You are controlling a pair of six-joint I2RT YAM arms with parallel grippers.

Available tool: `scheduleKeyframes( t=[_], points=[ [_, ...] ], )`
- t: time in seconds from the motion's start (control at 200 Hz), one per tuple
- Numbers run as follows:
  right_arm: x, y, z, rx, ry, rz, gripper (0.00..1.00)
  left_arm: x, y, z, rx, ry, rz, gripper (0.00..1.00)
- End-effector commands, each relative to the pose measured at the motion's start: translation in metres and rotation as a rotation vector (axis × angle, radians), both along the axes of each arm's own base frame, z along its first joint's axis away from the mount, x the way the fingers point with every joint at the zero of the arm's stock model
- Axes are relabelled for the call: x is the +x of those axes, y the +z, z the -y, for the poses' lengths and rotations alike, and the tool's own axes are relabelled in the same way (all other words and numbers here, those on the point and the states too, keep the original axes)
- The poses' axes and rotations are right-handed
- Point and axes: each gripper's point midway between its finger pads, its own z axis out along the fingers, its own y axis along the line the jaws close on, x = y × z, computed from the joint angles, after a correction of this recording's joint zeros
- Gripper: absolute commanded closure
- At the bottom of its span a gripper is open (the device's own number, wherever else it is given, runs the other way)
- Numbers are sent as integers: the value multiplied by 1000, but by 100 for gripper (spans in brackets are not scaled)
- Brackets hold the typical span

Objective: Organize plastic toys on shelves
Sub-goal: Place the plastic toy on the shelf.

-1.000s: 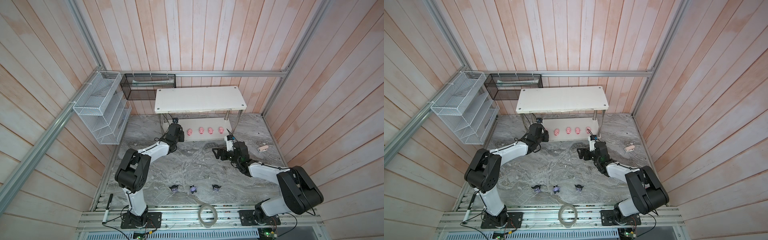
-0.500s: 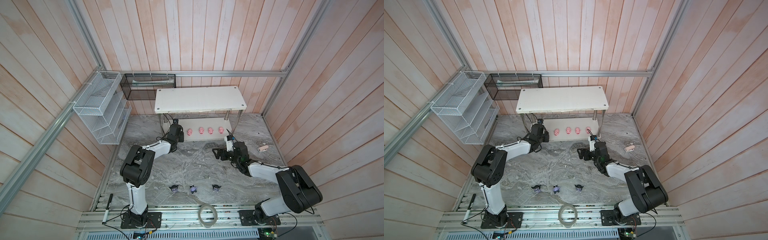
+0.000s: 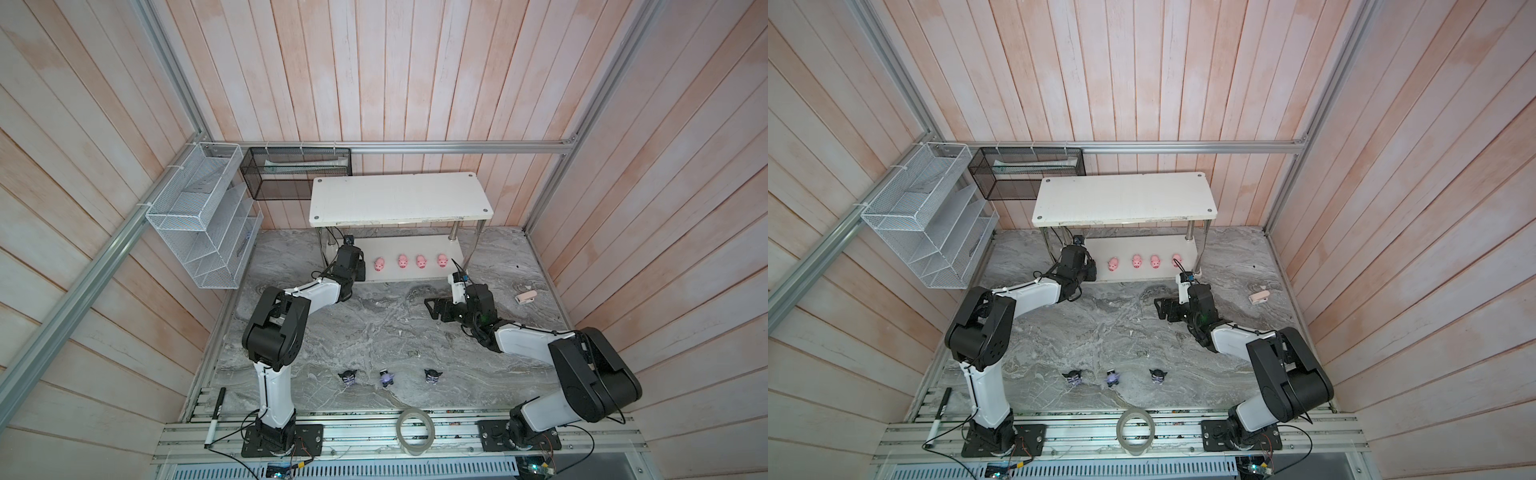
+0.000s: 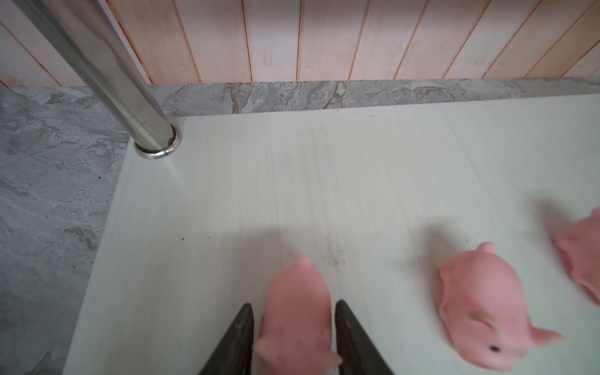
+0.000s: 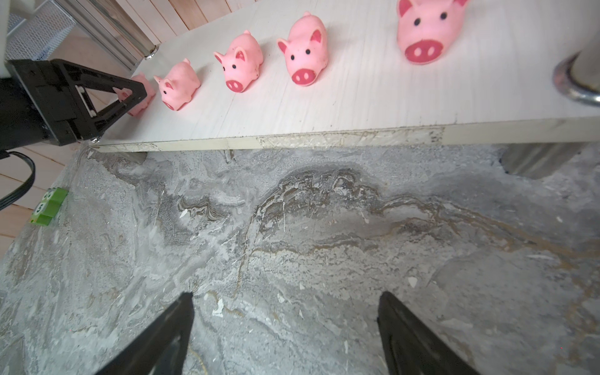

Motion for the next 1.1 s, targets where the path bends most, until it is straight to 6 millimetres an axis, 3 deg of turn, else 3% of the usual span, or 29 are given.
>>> scheduleKeyframes(
  t=[0.0, 0.16, 0.475, 0.825, 0.95, 1.095],
  points=[
    [9, 7, -2, 13, -1, 21, 11, 7, 5, 0, -1, 5, 17, 53],
    [10, 7, -4, 17, 3, 17, 11, 6, 17, 2, -27, 1, 36, 44],
    [12, 10, -7, 28, 10, 15, 11, -12, 61, 17, -60, -44, 99, 22],
    [3, 15, -7, 34, 31, 17, 11, -57, 68, 41, -40, -92, 86, 18],
    [-8, 20, -5, 30, 50, 13, 2, -77, 71, 45, -41, -97, 86, 18],
    [-33, 27, -2, 26, 79, 4, 2, -102, 76, 46, -51, -100, 85, 18]
  ],
)
